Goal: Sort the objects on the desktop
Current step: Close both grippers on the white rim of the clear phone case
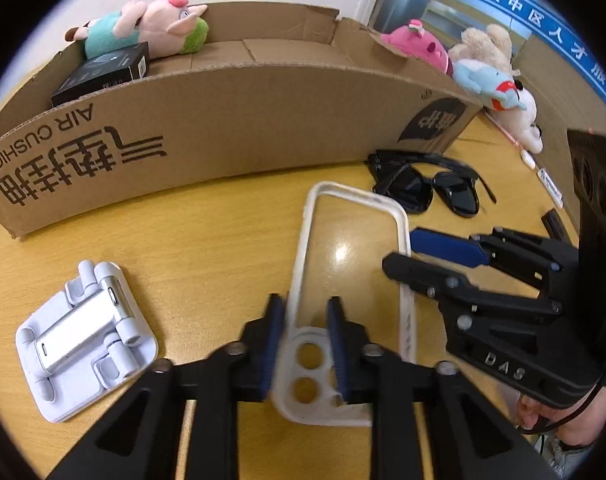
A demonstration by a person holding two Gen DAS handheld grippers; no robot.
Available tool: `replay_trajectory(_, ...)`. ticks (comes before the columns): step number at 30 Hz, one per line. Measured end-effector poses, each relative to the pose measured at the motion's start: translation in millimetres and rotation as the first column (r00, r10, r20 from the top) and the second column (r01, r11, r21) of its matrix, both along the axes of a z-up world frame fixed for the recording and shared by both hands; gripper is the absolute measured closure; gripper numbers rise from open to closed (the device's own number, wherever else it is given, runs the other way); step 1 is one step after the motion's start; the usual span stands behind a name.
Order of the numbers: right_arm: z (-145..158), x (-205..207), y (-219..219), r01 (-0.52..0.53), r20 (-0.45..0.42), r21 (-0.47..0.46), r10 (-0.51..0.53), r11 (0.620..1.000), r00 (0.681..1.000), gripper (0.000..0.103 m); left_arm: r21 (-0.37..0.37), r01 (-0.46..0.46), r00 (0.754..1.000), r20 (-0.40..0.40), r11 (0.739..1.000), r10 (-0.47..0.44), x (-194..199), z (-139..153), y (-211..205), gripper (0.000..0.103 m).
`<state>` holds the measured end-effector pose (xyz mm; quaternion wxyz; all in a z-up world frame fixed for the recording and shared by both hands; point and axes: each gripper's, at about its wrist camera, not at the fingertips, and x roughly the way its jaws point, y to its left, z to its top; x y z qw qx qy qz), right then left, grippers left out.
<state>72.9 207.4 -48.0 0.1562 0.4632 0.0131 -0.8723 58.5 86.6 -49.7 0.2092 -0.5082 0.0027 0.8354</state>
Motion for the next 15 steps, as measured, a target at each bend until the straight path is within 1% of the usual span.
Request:
replay_trajectory(1, -0.1, -0.4, 0.3, 0.000, 0.002, -0.013, 0.000, 1.000, 1.000, 0.079, 0.008, -0.001, 1.000, 0.007, 1.000, 0.001, 0.6, 0.0, -1.3, 0.091)
replay_trajectory(3, -0.2, -1.3, 1.2, 0.003, 0.003, -0.034, -0.002, 0.999, 1.000, 0.080, 0.013, -0.006, 1.000, 0.011, 1.000, 0.006, 1.6, -0.8, -2.8, 0.095)
replay_trajectory(4, -0.5, -1.8, 2.0, 0.004, 0.003, -0.038, -0.004, 0.999, 1.000, 0.083, 0.013, -0.006, 1.000, 0.008, 1.000, 0.006, 2.6, -0.9, -3.0, 0.096)
replay_trajectory(5, -0.6, -2.1, 3.0, 0.009, 0.002, -0.042, -0.009, 0.999, 1.000, 0.085, 0.015, -0.006, 1.000, 0.005, 1.000, 0.006, 3.8, -0.8, -3.3, 0.097)
replay_trajectory(9, 1.5, -1.6, 6.7, 0.021, -0.004, -0.064, -0.022, 0.998, 1.000, 0.089, 0.019, 0.000, 1.000, -0.016, 1.000, 0.001, 8.7, 5.3, -1.5, 0.097)
replay_trajectory(12, 11.5, 0.7, 10.7, 0.022, -0.030, -0.093, -0.025, 0.995, 0.999, 0.089, 0.031, -0.007, 0.998, -0.054, 1.000, 0.008, 9.8, 18.6, -3.2, 0.097)
replay_trajectory(15, 32.7, 4.6, 13.7, 0.015, -0.090, -0.119, -0.025, 0.993, 0.996, 0.090, 0.053, -0.007, 0.996, -0.090, 0.999, 0.012, 9.6, 36.6, -5.9, 0.097)
